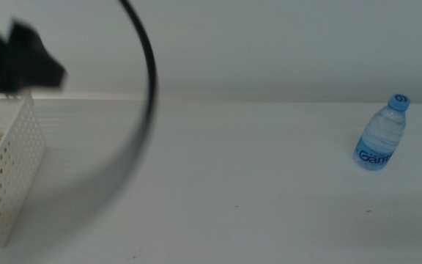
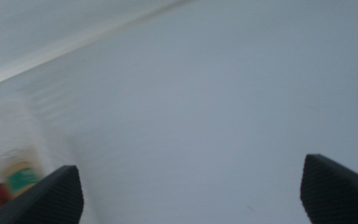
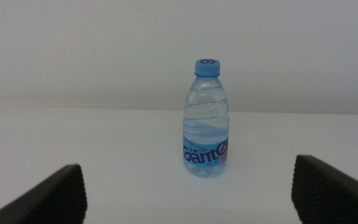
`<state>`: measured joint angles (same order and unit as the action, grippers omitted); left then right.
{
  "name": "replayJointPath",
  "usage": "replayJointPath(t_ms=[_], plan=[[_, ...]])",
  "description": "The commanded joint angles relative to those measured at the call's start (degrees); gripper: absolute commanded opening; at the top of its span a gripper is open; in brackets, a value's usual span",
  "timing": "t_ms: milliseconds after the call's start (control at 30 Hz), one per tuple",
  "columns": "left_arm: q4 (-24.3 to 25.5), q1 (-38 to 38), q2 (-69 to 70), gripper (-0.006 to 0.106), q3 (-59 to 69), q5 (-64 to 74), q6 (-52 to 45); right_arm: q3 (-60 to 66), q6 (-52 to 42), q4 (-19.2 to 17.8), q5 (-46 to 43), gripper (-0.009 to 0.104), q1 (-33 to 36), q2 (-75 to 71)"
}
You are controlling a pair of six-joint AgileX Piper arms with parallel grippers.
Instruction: Use arms to grab the bottles and put them into the dustbin to the left of the table.
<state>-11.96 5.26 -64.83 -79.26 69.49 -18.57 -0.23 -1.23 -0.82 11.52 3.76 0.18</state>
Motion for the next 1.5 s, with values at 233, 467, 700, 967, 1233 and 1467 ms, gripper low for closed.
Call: replayJointPath(t_ms=[233,467,700,967,1233,1467], plan=[[5.8,21.7,21.3,0.094,20.2,-10.6,11.6,2.4,-0.1,-0.3,-0.5,0.088,-0.4,-1.8],[3.7,22.7,25.1,0.094,23.0,-13.1,13.0,2.4,-0.1,-0.3,-0.5,0.088,-0.4,-1.8],[2.9,22.7,25.1,0.094,23.0,-17.0,12.8,2.4,-0.1,-0.3,-0.5,0.088,-0.4,-1.8],[1.4,22.7,25.1,0.094,23.0,-18.1,15.4,2.4,-0.1,-0.3,-0.5,0.088,-0.4,-1.8],[1.1,22.8,25.1,0.094,23.0,-19.7,16.0,2.4,-0.1,-0.3,-0.5,0.088,-0.4,-1.8],[4.1,29.6,25.1,0.094,23.0,-23.4,17.8,2.4,-0.1,-0.3,-0.5,0.088,-0.4,-1.8]])
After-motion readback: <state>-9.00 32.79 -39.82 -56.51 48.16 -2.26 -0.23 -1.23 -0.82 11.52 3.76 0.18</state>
